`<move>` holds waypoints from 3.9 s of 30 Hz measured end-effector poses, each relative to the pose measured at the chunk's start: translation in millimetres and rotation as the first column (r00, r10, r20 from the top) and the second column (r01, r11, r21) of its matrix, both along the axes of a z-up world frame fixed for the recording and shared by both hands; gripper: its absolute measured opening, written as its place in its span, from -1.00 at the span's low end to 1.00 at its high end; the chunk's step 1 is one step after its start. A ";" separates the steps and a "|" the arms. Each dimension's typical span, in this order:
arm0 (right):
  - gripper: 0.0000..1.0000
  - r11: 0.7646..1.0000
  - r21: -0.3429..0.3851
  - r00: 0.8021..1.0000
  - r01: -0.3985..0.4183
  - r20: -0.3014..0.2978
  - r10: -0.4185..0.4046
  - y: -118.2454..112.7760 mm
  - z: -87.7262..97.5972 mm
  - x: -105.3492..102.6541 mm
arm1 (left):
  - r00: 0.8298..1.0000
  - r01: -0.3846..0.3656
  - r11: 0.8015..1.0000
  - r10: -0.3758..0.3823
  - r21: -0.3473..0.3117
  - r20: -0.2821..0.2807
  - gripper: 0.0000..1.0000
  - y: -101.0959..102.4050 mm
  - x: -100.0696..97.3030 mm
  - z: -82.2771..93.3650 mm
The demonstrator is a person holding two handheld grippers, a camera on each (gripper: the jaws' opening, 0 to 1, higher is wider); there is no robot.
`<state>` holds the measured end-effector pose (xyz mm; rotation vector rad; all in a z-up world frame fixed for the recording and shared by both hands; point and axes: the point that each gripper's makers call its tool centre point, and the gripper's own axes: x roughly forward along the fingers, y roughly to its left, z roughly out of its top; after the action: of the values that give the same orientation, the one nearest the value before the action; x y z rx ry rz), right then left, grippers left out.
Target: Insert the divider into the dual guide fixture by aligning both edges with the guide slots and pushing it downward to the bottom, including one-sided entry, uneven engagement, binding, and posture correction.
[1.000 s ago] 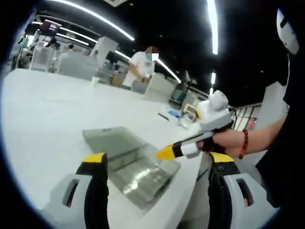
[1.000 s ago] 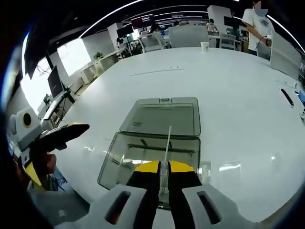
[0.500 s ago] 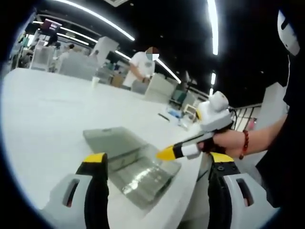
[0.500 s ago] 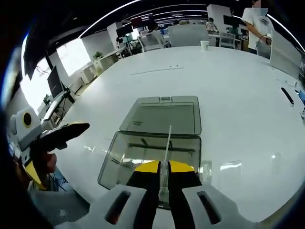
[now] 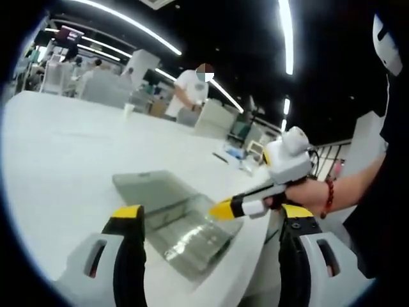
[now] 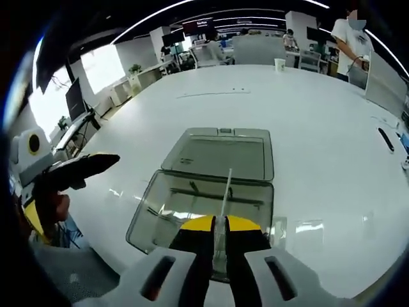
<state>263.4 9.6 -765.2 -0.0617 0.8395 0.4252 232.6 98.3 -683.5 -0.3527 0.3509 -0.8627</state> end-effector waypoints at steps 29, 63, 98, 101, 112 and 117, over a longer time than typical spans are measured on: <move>-0.91 0.997 -0.032 0.997 -0.073 -0.003 0.073 2.5 -18.4 -3.1 | 1.000 -0.003 1.000 0.004 0.030 -0.006 0.67 -2.0 -6.2 -2.8; -0.42 0.977 0.171 0.991 -0.126 0.076 0.114 9.4 11.2 -20.1 | 0.988 -0.151 0.972 0.155 0.179 -0.014 0.60 11.9 -29.4 -9.1; -0.26 0.944 0.295 0.976 -0.147 0.195 0.092 -35.9 61.0 -44.8 | 0.964 -0.227 0.865 0.266 0.448 -0.023 0.49 36.8 -31.3 -39.1; -0.23 0.937 0.316 0.976 -0.150 0.200 0.088 -37.5 65.2 -47.8 | 0.962 -0.217 0.854 0.270 0.472 -0.048 0.48 38.1 -31.6 -45.5; -0.31 0.933 0.343 0.976 -0.105 0.217 0.030 -53.2 78.4 -48.2 | 0.963 -0.163 0.757 0.263 0.632 -0.066 0.41 48.1 -30.8 -71.3; -0.35 0.934 0.347 0.978 -0.086 0.207 0.013 -55.9 77.7 -47.5 | 0.953 -0.152 0.743 0.286 0.652 -0.104 0.36 49.3 -30.5 -83.1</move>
<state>215.9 -46.3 -687.5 0.2067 0.5516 0.6033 202.1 147.6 -766.5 0.1644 0.7512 -0.4271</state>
